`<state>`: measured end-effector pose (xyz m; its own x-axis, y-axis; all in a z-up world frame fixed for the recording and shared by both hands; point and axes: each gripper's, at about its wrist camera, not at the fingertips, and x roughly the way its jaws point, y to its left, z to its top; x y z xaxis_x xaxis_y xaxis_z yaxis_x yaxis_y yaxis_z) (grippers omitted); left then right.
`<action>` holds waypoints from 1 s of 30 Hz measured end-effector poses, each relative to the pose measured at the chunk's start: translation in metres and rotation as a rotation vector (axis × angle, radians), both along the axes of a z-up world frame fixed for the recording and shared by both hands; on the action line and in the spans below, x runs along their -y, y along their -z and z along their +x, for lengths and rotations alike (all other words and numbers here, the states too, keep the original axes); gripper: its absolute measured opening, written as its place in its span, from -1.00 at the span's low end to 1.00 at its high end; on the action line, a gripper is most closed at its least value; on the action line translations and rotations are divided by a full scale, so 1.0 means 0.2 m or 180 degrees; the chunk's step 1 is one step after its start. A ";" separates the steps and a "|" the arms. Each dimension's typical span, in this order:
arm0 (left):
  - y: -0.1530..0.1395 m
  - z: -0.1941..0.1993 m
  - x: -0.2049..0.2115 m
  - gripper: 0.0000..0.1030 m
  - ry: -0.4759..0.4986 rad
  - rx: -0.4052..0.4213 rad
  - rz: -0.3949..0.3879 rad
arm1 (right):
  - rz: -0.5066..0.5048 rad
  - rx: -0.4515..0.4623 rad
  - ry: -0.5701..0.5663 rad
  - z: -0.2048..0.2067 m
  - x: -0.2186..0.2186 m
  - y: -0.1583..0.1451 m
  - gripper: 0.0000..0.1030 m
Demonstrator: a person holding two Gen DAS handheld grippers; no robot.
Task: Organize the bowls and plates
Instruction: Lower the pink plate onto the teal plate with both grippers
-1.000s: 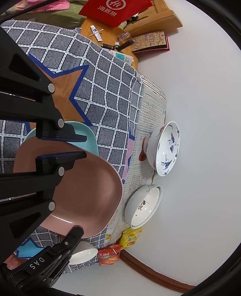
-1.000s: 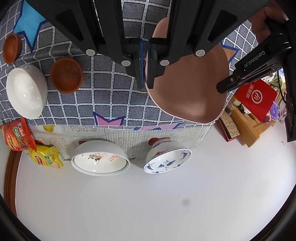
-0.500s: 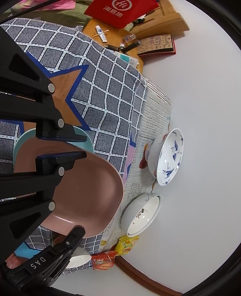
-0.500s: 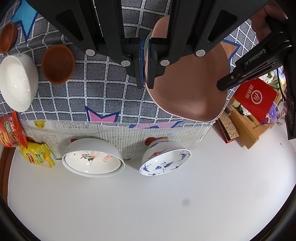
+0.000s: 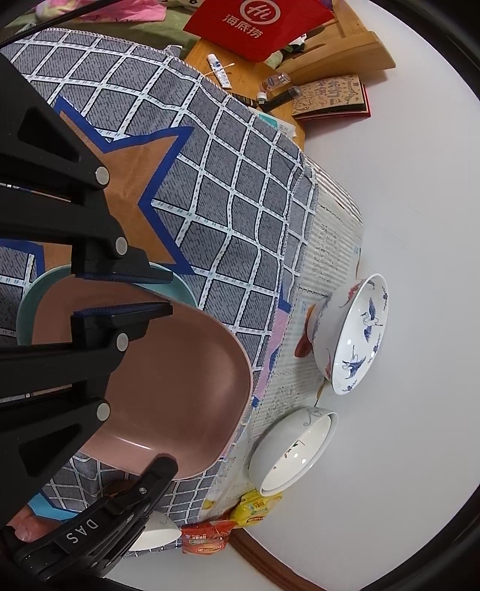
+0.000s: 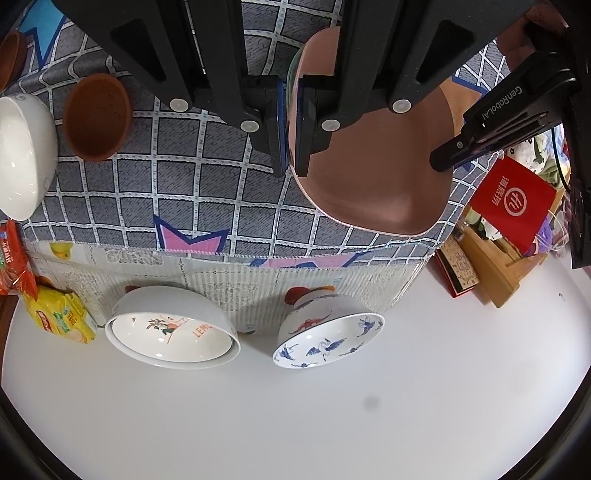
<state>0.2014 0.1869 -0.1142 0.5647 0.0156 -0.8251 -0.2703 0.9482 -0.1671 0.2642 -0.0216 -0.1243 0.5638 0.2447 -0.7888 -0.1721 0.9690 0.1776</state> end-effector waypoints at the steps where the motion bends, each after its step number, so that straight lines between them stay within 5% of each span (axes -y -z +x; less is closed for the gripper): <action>1: 0.00 0.00 0.00 -0.80 -0.0003 -0.0008 0.0000 | -0.0010 -0.0009 -0.0014 0.01 0.00 0.01 -0.90; 30: 0.08 -0.01 0.02 -0.70 0.0084 -0.0223 0.0138 | 0.0017 -0.0201 -0.0137 0.09 -0.04 0.12 -0.81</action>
